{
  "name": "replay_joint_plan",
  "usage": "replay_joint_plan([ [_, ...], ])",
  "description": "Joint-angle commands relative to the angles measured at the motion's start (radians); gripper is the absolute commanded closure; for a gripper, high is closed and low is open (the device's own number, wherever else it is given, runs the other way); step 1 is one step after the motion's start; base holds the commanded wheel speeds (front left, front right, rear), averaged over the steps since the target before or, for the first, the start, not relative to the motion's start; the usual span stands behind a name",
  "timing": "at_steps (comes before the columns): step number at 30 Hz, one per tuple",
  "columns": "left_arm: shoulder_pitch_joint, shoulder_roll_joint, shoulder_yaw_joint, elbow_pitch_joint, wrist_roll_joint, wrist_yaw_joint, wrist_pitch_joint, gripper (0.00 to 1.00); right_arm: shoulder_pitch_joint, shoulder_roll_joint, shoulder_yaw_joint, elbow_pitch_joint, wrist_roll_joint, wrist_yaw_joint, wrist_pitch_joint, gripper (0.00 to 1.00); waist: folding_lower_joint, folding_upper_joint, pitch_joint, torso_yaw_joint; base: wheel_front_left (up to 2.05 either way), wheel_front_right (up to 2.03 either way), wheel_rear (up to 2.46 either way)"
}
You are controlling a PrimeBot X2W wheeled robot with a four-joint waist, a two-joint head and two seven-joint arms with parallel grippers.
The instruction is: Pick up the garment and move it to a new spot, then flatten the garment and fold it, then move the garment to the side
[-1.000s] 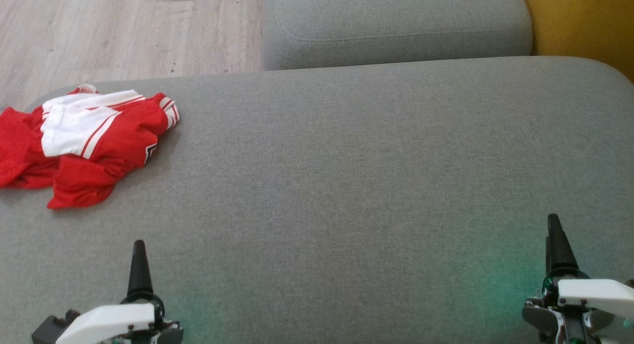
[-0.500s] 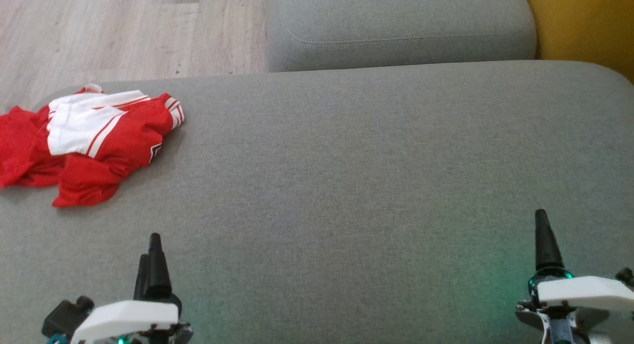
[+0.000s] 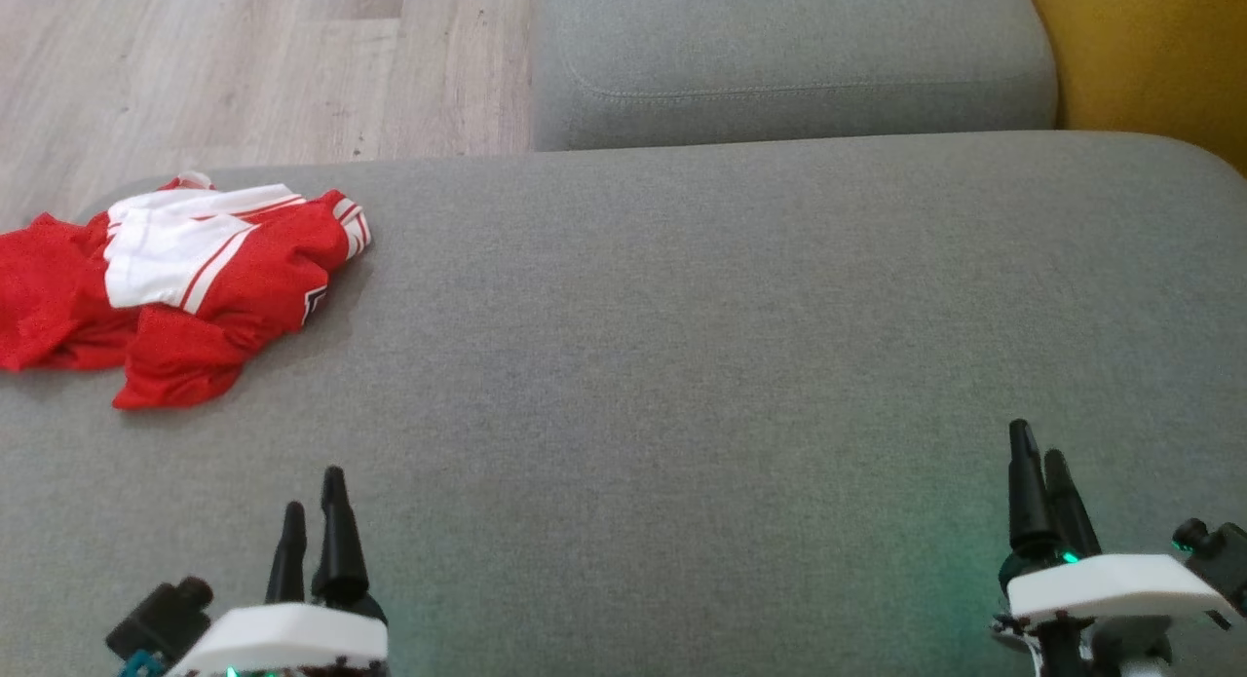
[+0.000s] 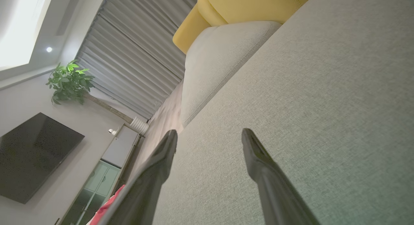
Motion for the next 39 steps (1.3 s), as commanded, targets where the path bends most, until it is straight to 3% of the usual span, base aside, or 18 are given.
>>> replay_joint_plan([
  [1, -0.020, 0.009, 0.006, -0.034, 0.033, 0.002, -0.015, 0.00, -0.022, -0.005, 0.016, -0.040, -0.032, 0.004, -0.014, 0.00, 0.0000, -0.0001, -0.002, 0.001, 0.00, 0.00, 0.00],
  [39, 0.003, 0.023, -0.057, 0.007, 0.474, 0.052, -0.123, 0.00, 0.003, -0.008, 0.095, -0.057, -0.524, 0.006, -0.123, 0.00, 0.0000, -0.0001, -0.026, 0.016, 0.00, 0.00, 0.00],
])
